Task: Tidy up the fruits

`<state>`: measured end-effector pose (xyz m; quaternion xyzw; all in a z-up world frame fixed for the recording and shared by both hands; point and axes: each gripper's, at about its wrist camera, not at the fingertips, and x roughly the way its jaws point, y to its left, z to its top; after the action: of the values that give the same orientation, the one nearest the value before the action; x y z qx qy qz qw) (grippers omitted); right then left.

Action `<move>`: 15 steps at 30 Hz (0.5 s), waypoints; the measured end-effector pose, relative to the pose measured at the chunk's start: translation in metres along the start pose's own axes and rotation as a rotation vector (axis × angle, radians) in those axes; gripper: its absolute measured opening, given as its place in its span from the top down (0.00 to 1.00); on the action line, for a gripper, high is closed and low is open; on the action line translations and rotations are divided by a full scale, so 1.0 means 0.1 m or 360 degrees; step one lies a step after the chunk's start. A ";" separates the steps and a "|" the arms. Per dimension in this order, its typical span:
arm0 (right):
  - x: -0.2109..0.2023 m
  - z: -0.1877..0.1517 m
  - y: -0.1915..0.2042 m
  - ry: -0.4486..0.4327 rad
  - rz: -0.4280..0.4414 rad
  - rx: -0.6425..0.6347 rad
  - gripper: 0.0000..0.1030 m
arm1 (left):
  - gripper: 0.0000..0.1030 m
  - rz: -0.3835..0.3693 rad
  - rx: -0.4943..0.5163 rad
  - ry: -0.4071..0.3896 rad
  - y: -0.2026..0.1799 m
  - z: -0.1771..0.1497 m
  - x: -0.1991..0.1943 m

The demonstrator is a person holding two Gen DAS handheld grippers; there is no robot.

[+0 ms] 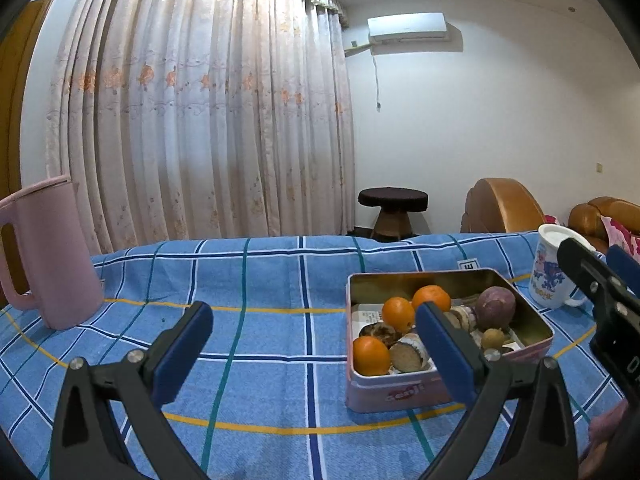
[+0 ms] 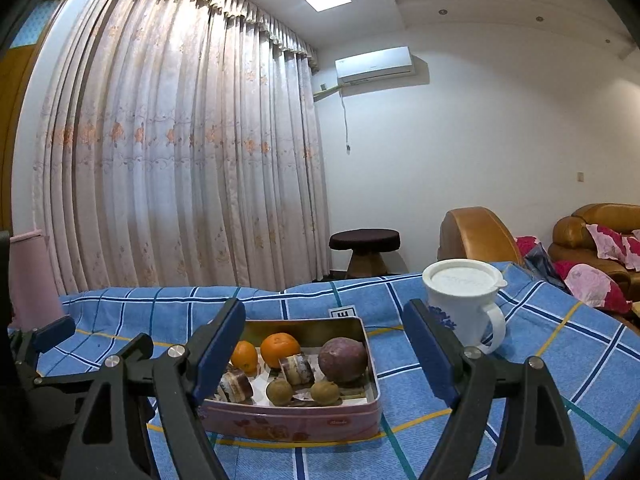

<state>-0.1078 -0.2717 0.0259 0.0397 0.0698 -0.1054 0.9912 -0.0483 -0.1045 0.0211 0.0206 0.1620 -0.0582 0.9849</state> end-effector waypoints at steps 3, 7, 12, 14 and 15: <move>0.01 0.00 0.00 0.0003 0.0003 -0.0001 0.20 | 0.00 0.0002 -0.0002 0.0002 -0.01 0.00 -0.01; 0.01 -0.01 0.00 0.0005 0.0004 -0.0005 0.20 | 0.00 0.0001 -0.0003 0.0003 0.00 0.00 0.00; 0.01 -0.01 0.00 0.0006 0.0005 -0.0004 0.20 | 0.00 0.0009 -0.0011 0.0010 0.00 0.01 0.00; 0.01 -0.01 0.00 0.0006 0.0006 -0.0006 0.20 | 0.00 0.0013 -0.0015 0.0013 0.00 0.01 0.00; 0.01 -0.01 0.00 0.0006 0.0005 -0.0008 0.20 | 0.00 0.0015 -0.0018 0.0015 0.00 0.01 0.01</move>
<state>-0.1064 -0.2717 0.0250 0.0374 0.0719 -0.1037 0.9913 -0.0473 -0.1047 0.0217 0.0160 0.1667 -0.0526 0.9845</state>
